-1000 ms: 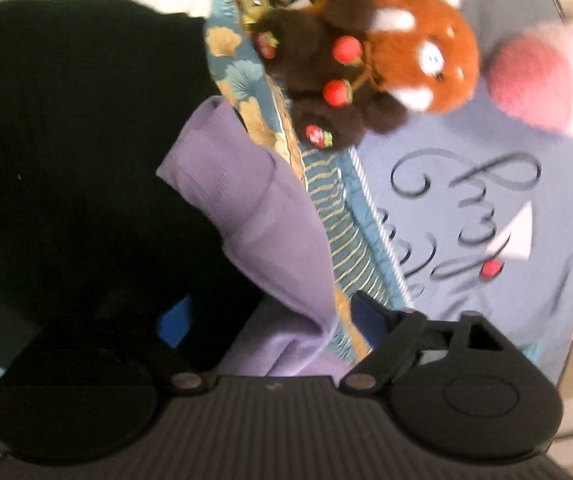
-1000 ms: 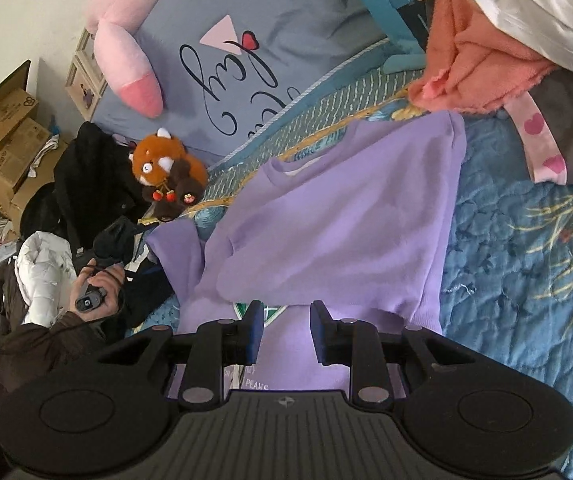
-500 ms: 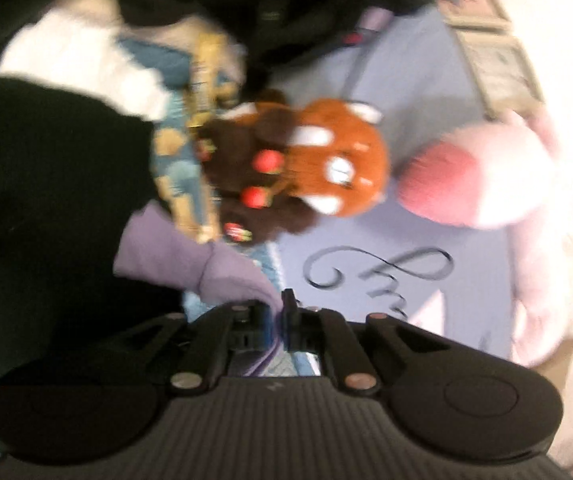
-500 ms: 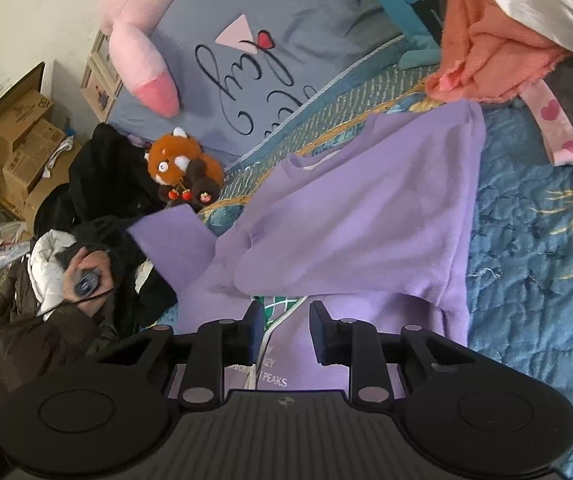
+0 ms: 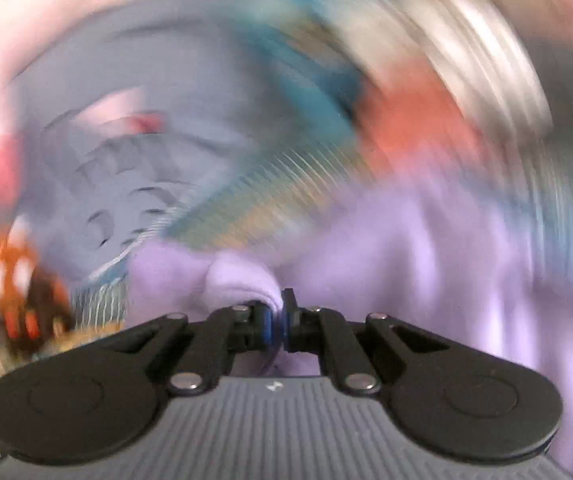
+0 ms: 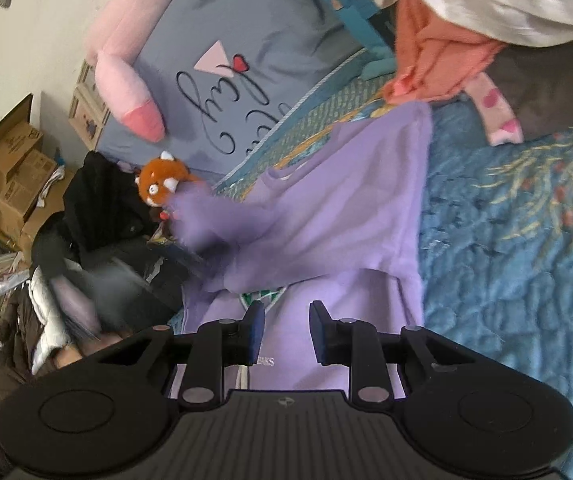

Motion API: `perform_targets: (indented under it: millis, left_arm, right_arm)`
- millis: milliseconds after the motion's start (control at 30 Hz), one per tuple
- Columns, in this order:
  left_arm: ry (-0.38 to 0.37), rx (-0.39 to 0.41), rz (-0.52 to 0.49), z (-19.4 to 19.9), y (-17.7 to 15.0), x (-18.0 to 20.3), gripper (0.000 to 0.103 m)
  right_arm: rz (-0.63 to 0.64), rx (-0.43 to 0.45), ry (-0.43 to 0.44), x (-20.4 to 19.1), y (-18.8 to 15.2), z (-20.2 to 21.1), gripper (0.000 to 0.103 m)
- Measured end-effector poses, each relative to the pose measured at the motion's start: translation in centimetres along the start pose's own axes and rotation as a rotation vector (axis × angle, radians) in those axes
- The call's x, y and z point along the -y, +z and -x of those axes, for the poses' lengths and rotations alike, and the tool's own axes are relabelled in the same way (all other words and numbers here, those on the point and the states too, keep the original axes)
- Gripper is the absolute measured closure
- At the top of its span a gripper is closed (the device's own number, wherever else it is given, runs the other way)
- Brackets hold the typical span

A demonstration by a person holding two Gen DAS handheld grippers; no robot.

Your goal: Fold clothes

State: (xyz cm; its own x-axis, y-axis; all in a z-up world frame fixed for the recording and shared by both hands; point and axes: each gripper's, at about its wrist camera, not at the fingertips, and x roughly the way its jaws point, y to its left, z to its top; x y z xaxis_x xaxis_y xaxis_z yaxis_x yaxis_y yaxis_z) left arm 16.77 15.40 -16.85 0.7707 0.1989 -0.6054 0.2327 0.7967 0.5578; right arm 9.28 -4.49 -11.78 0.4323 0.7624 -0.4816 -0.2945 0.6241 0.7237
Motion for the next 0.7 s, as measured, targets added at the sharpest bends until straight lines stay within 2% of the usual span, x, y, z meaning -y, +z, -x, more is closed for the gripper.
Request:
perform_targets:
  millis: [33, 67, 100, 200, 367, 400, 433, 467, 533, 667, 700]
  left_arm:
    - [0.048, -0.026, -0.136, -1.1, -0.3, 3.2, 0.098]
    - [0.082, -0.044, -0.2, -1.8, -0.7, 5.0, 0.098]
    - [0.096, -0.059, -0.213, -2.3, -1.0, 5.9, 0.098]
    - [0.11, -0.069, -0.198, -2.7, -1.0, 6.3, 0.098]
    - [0.124, -0.056, -0.206, -2.7, -0.9, 5.8, 0.098]
    - [0.122, -0.051, -0.199, -2.2, -1.2, 5.8, 0.098]
    - [0.121, -0.047, -0.192, -1.7, -1.4, 5.8, 0.098]
    - [0.117, -0.044, -0.18, -1.3, -1.5, 5.7, 0.098]
    - [0.103, -0.042, -0.144, -0.8, -1.4, 5.4, 0.098]
    - [0.08, -0.034, -0.079, 0.2, -1.5, 4.6, 0.098]
    - [0.075, -0.029, -0.066, 0.3, -1.5, 4.4, 0.098]
  right_arm:
    - [-0.001, 0.006, -0.001, 0.1, 0.1, 0.4, 0.077]
    - [-0.002, 0.011, -0.002, 0.3, 0.2, 0.8, 0.077]
    - [-0.002, 0.017, -0.003, 0.4, 0.2, 1.2, 0.077]
    - [-0.014, 0.012, -0.001, 0.9, 1.0, 1.2, 0.077]
    - [-0.06, -0.003, 0.05, 0.7, 3.3, -2.4, 0.076]
    - [-0.102, -0.014, 0.07, 0.9, 3.7, -3.5, 0.071]
    - [-0.144, -0.027, 0.091, 1.2, 4.1, -4.6, 0.057]
    - [-0.198, -0.061, 0.117, 1.6, 4.3, -5.8, 0.053]
    - [-0.306, -0.126, 0.168, 2.3, 4.5, -8.1, 0.052]
    - [-0.494, -0.172, 0.154, 3.3, 3.7, -11.3, 0.051]
    - [-0.55, -0.166, 0.18, 3.6, 3.4, -11.7, 0.051]
